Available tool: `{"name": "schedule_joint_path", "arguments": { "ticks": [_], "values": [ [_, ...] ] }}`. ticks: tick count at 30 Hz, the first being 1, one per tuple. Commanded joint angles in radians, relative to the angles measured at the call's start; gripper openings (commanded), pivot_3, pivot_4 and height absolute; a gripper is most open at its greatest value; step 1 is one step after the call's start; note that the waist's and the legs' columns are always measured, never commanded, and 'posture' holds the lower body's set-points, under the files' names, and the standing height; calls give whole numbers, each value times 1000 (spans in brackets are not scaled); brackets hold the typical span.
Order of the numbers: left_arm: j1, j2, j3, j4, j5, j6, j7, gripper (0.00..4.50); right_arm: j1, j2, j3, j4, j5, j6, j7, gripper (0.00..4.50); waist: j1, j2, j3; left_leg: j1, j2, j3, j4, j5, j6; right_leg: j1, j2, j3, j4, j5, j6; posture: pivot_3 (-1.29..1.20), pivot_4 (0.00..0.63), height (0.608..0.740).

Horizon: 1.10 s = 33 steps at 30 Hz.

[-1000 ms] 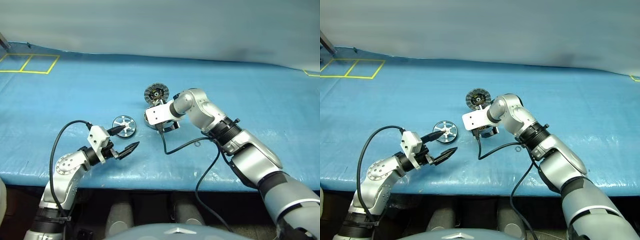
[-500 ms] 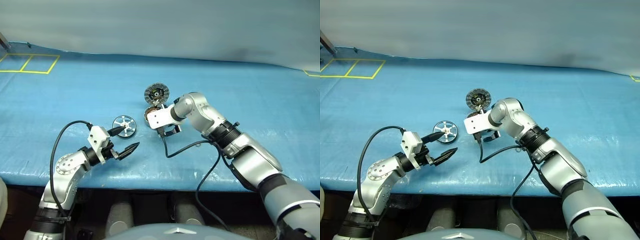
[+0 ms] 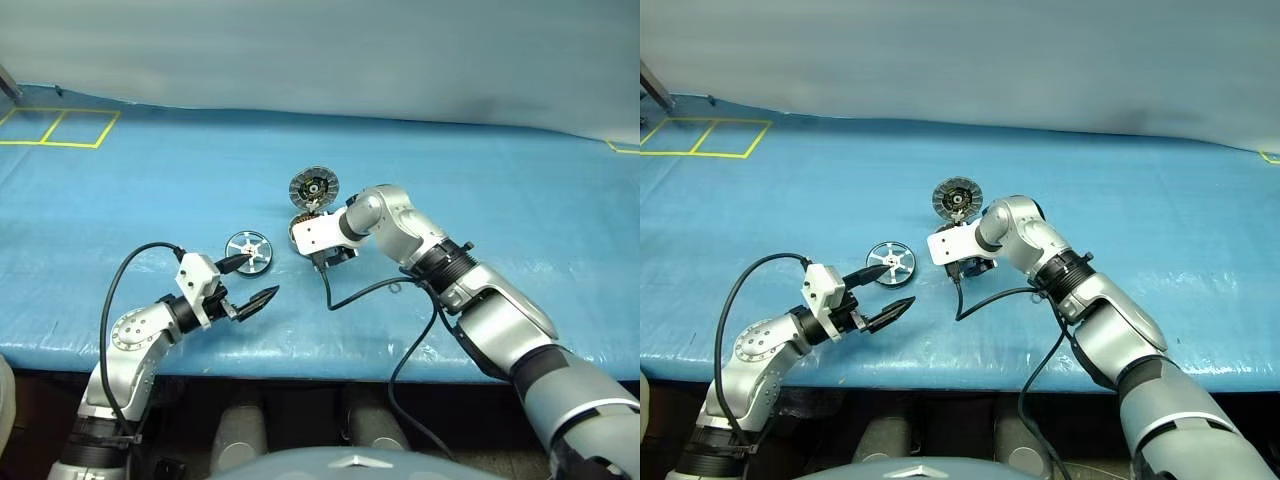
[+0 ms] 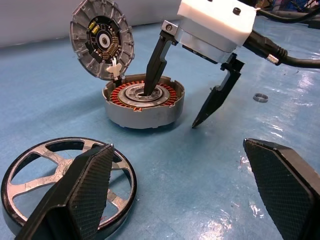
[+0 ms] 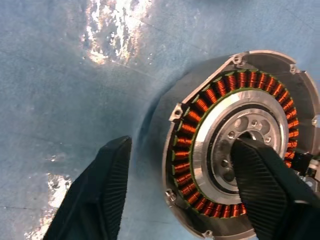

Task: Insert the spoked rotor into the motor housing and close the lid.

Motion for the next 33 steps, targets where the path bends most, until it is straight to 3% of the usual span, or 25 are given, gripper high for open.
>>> {"name": "schedule_joint_path", "arguments": {
  "ticks": [1,4,8,33],
  "values": [
    [3,6,5,-54,-14,2,-3,4500,0,14,-17,-15,3,4,-4,2994,0,0,0,0,0,0,0,0,0,0,0,0,0,0,0,0,150,740],
    [7,14,11,-62,-19,9,-7,4500,7,24,-32,-33,11,24,-14,2994,-2,0,0,-1,0,0,-1,0,0,-1,0,0,0,0,0,0,150,740],
    [9,30,21,-70,-28,20,-16,4500,34,33,-37,-65,6,57,-31,2184,-3,0,0,0,0,0,-1,0,0,-1,0,0,0,0,-1,0,150,740],
    [8,43,27,-50,-27,27,-42,4500,284,-64,-30,-528,-36,259,6,2184,1,0,0,0,0,0,-1,0,0,-1,0,-1,0,-1,-1,0,150,740]
  ]
}}
